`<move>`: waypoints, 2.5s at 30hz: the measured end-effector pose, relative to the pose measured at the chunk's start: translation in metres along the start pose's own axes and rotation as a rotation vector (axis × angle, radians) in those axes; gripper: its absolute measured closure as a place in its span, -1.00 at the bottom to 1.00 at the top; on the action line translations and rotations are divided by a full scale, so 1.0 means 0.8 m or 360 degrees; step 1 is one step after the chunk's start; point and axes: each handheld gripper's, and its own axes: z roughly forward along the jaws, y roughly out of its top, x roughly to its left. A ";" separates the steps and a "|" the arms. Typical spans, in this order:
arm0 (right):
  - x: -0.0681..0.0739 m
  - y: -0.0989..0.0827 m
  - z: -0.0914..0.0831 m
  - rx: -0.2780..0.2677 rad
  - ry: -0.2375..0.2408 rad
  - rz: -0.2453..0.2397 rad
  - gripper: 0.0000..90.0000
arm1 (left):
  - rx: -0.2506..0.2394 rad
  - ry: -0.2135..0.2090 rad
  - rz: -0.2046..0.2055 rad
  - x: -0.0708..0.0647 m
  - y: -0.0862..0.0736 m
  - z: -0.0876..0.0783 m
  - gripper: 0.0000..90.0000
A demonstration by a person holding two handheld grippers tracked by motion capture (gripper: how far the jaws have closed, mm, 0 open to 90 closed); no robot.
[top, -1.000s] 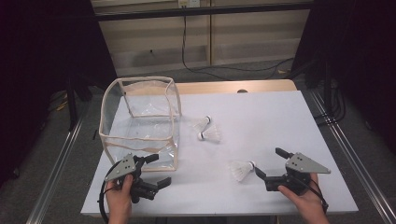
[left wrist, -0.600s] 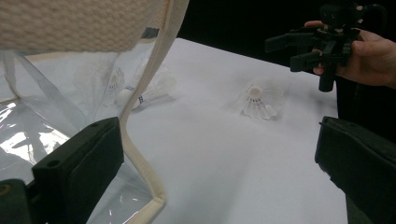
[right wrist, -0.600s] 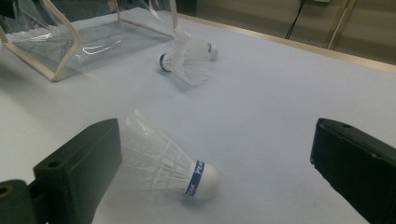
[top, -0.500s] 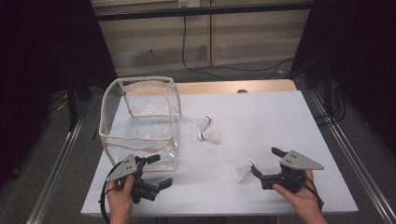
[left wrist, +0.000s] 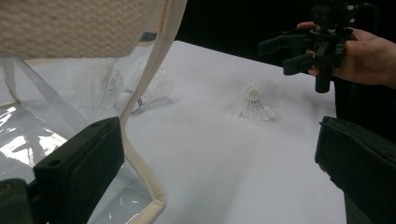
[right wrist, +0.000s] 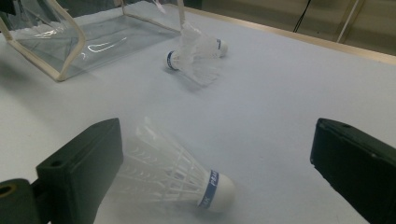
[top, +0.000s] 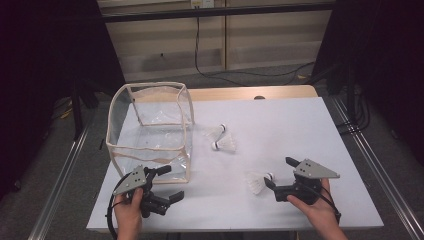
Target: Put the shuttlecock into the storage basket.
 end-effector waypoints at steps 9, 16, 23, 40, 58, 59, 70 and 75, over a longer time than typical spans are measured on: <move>0.008 0.006 0.010 0.0033 0.0040 -0.0005 -0.93 | -0.0016 -0.0005 -0.0006 0.001 -0.002 0.000 -0.97; 0.015 0.009 0.018 0.0079 0.0069 -0.0020 -0.88 | -0.0003 0.0005 0.0001 0.001 -0.004 -0.001 -0.97; 0.020 0.013 0.025 0.0112 0.0092 -0.0010 -0.82 | -0.0009 0.0012 0.0010 0.000 -0.005 -0.003 -0.97; 0.034 0.013 0.048 0.0318 0.0103 -0.0059 -0.45 | -0.0008 -0.0002 0.0034 -0.002 -0.004 -0.001 -0.97; 0.032 0.009 0.049 0.0398 0.0073 -0.0165 0.09 | 0.0009 -0.0014 0.0031 -0.003 -0.004 0.000 -0.97; 0.031 0.009 0.048 0.0399 0.0069 -0.0160 0.18 | 0.0011 -0.0013 0.0033 -0.003 -0.004 0.000 -0.97; 0.009 0.014 0.032 0.0373 0.0033 -0.0121 0.61 | 0.0016 -0.0018 0.0035 -0.004 -0.004 0.002 -0.97; 0.001 0.018 0.026 0.0346 0.0038 -0.0060 0.72 | 0.0012 -0.0018 0.0032 -0.003 -0.004 0.002 -0.97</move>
